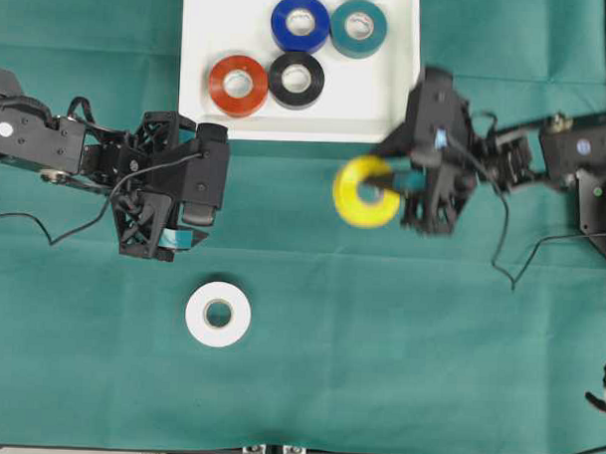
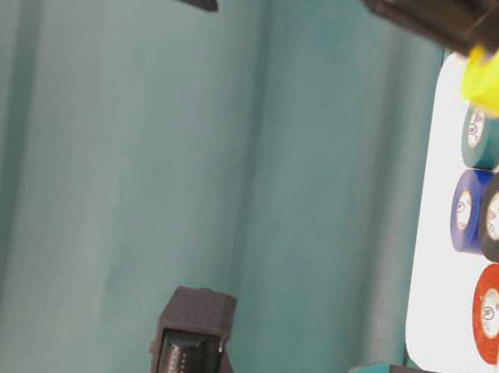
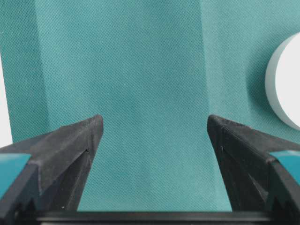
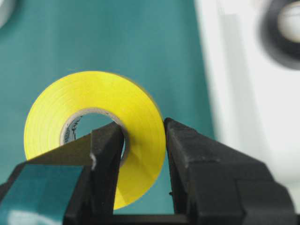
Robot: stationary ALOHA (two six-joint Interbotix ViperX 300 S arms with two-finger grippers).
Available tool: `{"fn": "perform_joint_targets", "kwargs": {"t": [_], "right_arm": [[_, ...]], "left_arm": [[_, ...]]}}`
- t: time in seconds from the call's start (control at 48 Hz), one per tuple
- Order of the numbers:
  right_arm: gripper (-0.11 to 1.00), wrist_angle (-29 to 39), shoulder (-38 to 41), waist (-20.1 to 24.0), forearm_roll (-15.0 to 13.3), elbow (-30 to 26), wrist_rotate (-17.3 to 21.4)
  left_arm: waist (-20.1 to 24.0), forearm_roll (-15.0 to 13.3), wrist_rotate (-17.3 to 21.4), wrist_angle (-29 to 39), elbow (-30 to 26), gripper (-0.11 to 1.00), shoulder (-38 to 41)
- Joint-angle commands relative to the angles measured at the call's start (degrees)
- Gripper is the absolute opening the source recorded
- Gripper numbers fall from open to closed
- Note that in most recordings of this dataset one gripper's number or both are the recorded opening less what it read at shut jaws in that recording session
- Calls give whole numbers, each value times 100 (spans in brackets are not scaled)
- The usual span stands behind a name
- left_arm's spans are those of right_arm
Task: Put the tape alternately from left to right into the white case.
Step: 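Carry the yellow roll with the right gripper into the tray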
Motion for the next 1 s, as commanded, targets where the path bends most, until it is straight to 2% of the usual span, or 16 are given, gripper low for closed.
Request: {"fn": "perform_joint_targets", "kwargs": {"t": [0.0, 0.208, 0.417, 0.542, 0.75, 0.98], "right_arm": [[28, -44, -97, -334, -149, -176, 0], [28, -44, 0, -1011, -448, -193, 0], [28, -70, 246, -1494, -483, -220, 0], [28, -167, 448, -1644, -519, -325, -18], [28, -193, 756, -1775, -738, -483, -18], [28, -105, 1037, -1819, -765, -615, 0]], "left_arm": [[-18, -9, -9, -35, -35, 72, -114], [-18, -9, -9, -35, -18, 72, -114], [-9, -9, -9, -26, -18, 72, -114], [-18, -9, -9, -35, -18, 72, -114], [-18, -9, -9, -35, -18, 72, -105], [-18, -9, -9, -35, -26, 72, -105]]}}
